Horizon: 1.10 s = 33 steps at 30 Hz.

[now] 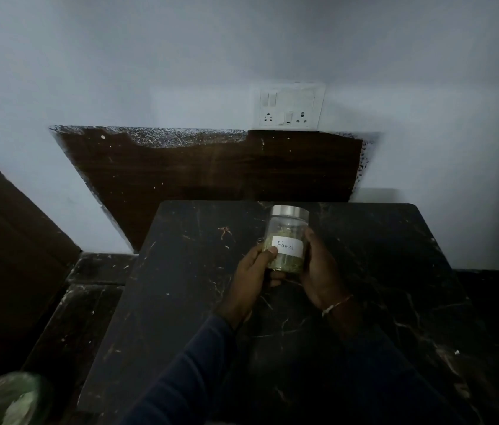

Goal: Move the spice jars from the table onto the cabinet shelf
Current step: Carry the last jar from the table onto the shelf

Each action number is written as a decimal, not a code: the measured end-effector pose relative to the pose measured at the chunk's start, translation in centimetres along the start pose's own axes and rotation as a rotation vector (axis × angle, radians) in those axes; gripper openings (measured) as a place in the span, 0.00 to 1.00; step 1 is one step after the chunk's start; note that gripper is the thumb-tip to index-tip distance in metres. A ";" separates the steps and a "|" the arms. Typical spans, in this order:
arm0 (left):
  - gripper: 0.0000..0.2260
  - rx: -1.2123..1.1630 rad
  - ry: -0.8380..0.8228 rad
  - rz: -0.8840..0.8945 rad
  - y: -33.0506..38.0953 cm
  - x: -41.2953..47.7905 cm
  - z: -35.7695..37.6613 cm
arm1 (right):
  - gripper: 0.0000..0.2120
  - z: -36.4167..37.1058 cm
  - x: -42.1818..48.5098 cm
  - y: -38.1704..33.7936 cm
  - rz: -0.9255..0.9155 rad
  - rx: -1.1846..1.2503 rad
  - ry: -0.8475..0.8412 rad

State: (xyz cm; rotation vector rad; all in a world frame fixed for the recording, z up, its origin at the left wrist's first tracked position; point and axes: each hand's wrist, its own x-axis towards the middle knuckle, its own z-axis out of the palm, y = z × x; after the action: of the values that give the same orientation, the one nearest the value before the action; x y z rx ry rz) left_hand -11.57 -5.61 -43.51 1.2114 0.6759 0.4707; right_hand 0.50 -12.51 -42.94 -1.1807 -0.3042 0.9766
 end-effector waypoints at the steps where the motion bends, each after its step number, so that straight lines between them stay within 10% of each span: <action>1: 0.11 0.030 -0.004 0.005 0.1 -0.1 -0.2 | 0.15 0.3 -0.1 -0.2 -0.001 -0.009 -0.003; 14: 0.15 0.116 -0.085 -0.143 2.1 -1.4 -1.8 | 0.16 1.8 -2.2 0.0 0.019 -0.063 0.167; 33: 0.21 0.153 -0.226 0.094 2.8 -1.4 2.1 | 0.23 -2.2 -1.8 -3.2 0.039 -0.132 0.229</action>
State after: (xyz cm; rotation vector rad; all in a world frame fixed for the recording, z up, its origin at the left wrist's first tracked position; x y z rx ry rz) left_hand -11.08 -7.15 -40.09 1.4218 0.4692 0.3576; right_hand 2.50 -15.44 -40.50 -1.4100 -0.1655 0.8553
